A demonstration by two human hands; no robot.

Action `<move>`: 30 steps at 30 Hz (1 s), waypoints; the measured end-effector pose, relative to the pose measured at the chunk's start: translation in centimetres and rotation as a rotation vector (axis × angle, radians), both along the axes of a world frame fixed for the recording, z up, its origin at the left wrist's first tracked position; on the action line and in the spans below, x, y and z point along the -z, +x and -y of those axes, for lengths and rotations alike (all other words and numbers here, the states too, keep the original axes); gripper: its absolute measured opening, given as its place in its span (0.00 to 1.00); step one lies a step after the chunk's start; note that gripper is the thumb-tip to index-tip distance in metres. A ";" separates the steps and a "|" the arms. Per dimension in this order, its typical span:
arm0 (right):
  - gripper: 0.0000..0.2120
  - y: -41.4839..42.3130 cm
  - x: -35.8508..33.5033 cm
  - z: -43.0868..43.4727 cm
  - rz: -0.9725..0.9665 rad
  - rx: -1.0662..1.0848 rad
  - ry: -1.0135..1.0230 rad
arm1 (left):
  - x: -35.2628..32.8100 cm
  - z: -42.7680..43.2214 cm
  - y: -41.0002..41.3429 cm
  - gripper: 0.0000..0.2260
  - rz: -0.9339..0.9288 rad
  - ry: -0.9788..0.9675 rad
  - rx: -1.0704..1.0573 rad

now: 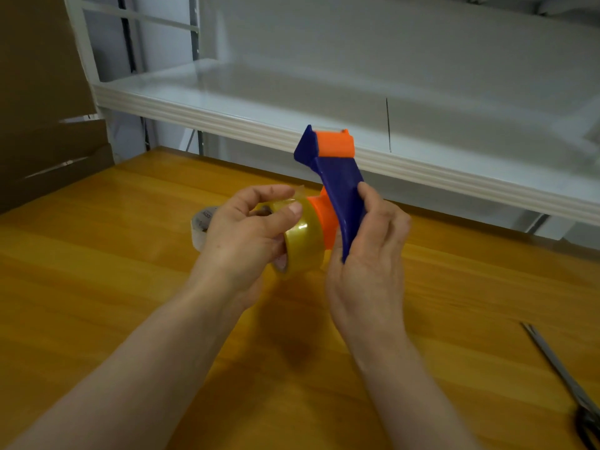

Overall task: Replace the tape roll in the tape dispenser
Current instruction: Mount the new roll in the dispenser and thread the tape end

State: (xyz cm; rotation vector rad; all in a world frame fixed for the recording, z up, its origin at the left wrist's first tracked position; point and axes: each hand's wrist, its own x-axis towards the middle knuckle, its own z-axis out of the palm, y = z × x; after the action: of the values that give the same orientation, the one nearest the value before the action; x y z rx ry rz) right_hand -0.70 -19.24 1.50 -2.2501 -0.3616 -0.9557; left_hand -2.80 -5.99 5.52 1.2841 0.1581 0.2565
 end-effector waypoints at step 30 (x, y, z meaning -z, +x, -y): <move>0.39 0.2 1.9 -0.7 0.074 -0.036 -0.069 | 0.0 -2.2 0.6 0.10 -0.221 -0.320 0.166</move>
State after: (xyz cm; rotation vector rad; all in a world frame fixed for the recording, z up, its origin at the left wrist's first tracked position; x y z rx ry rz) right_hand -0.48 -18.51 -0.38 -2.2669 -0.4725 -1.0238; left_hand -2.19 -3.82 5.50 0.9979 0.2678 -0.0539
